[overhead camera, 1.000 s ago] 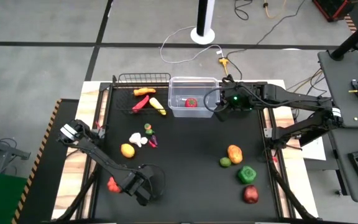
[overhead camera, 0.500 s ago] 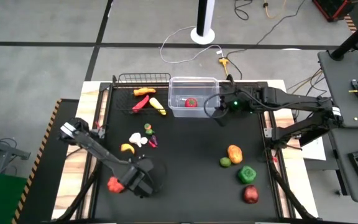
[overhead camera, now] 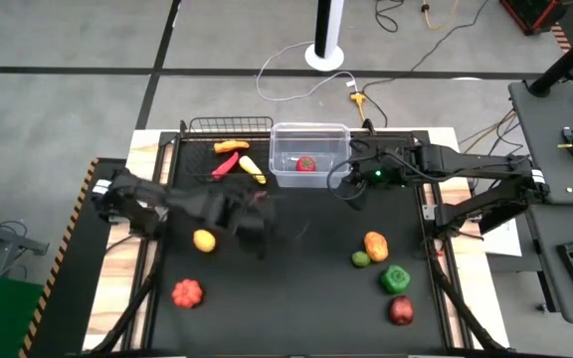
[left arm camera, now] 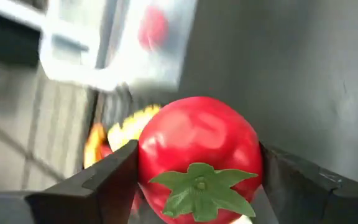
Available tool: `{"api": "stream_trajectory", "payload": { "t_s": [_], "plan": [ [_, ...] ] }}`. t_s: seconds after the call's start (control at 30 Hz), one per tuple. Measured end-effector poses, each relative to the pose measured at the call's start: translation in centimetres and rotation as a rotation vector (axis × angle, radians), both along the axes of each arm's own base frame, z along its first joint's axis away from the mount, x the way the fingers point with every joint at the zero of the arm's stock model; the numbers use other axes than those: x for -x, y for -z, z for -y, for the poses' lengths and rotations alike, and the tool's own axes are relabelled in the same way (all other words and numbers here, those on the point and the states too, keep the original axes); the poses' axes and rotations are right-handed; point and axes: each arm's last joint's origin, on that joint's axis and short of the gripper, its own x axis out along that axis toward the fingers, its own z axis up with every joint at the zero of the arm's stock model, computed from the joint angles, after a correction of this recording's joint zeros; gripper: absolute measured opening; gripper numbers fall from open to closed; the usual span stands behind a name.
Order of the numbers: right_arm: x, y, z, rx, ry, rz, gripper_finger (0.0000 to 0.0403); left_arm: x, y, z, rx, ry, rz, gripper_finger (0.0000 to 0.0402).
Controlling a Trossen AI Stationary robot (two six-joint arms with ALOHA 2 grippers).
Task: Sort produce into baskets
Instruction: Put the red tomato into the transparent bin
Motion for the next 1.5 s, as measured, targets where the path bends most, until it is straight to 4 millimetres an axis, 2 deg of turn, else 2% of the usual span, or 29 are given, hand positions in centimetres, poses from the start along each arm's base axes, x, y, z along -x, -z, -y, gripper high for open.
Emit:
{"api": "stream_trajectory", "payload": {
  "t_s": [0.27, 0.47, 0.6, 0.7, 0.9, 1.2, 1.37, 1.5],
  "plan": [
    [0.5, -0.3, 0.0, 0.012, -0.013, 0.004, 0.0185, -3.4, -1.7, -8.4, -0.122, 0.156, 0.096, 0.0275],
    [0.9, -0.7, -0.1, 0.018, -0.018, 0.02, 0.0185, -4.1, -2.4, -14.9, -0.022, 0.19, 0.259, 0.0274],
    [0.9, -0.7, -0.1, 0.02, -0.021, 0.017, 0.0185, -4.4, -2.1, -17.9, 0.019, 0.182, 0.345, 0.0274],
    [0.8, -0.7, -0.1, 0.02, -0.022, 0.017, 0.0185, -4.9, -1.1, -19.2, 0.028, 0.166, 0.346, 0.0274],
    [0.8, -0.7, 0.0, 0.031, -0.024, 0.013, 0.0185, -6.4, 1.3, -20.5, 0.063, 0.147, 0.251, 0.0274],
    [0.8, -0.7, 0.0, 0.032, -0.019, 0.014, 0.0185, -7.8, 0.3, -23.8, 0.162, 0.089, 0.061, 0.0274],
    [0.8, -0.7, 0.0, 0.032, -0.019, 0.014, 0.0185, -8.6, 0.3, -25.5, 0.317, 0.234, -0.017, 0.0274],
    [0.9, -0.7, 0.0, 0.043, -0.01, 0.012, 0.0185, -9.6, 1.2, -26.1, 0.299, 0.31, -0.064, 0.0274]
  ]
}}
